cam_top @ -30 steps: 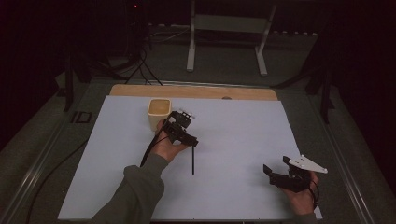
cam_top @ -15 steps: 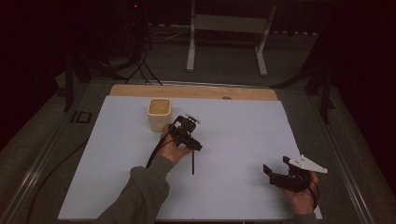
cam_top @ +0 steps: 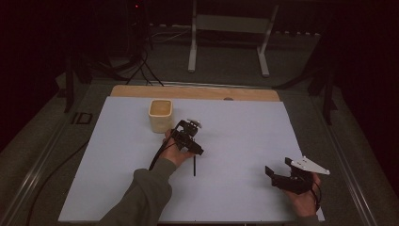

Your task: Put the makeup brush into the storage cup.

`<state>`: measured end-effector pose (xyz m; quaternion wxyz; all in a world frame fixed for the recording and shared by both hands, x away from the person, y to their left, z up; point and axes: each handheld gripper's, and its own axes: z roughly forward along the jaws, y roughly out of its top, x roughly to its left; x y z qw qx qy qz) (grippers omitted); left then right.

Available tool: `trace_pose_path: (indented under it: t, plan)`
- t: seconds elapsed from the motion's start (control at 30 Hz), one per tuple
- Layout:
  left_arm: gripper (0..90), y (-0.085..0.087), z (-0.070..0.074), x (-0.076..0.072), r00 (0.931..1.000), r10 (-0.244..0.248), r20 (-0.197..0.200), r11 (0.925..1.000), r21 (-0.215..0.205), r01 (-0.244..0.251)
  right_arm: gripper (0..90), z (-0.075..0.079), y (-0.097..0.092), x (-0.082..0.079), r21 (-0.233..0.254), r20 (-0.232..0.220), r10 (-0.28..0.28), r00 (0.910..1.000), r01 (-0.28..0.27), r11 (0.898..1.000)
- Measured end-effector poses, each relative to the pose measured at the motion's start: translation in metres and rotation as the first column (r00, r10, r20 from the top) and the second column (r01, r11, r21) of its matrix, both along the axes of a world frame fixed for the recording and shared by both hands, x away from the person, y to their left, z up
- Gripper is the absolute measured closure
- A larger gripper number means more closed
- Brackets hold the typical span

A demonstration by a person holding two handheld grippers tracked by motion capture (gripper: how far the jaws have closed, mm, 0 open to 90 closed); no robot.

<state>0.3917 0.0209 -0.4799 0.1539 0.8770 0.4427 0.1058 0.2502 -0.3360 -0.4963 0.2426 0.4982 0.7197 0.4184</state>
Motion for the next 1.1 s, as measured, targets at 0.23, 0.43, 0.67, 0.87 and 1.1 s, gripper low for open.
trace_pose_path:
  t: [0.23, 0.43, 0.67, 0.87, 1.1]
  plan:
    - [13.6, -0.002, -0.005, 0.000, 0.9997, -0.005, -0.024, 0.9999, 0.011, 0.005, 9.3, 0.000, 0.000, 0.000, -0.002, -0.003, 0.002, 1.0000, -0.002, 1.000]
    - [13.9, -0.002, -0.007, 0.001, 0.9991, -0.005, -0.041, 0.9999, 0.013, 0.005, 9.3, -0.001, 0.001, 0.000, -0.006, -0.007, 0.005, 1.0000, -0.005, 1.000]
    - [14.5, -0.001, -0.009, 0.003, 0.9984, -0.004, -0.057, 0.9995, 0.030, 0.005, 9.3, -0.001, 0.000, 0.000, -0.006, -0.006, 0.001, 1.0000, -0.001, 1.000]
    - [14.9, -0.001, -0.011, 0.003, 0.9973, -0.006, -0.073, 0.9995, 0.030, 0.008, 9.3, -0.001, 0.000, 0.000, -0.006, -0.006, 0.003, 1.0000, -0.003, 1.000]
    - [38.0, -0.001, -0.013, 0.003, 0.9923, -0.050, -0.113, 0.9985, 0.018, 0.052, 9.3, -0.001, 0.000, 0.000, -0.006, -0.006, 0.003, 1.0000, -0.003, 1.000]
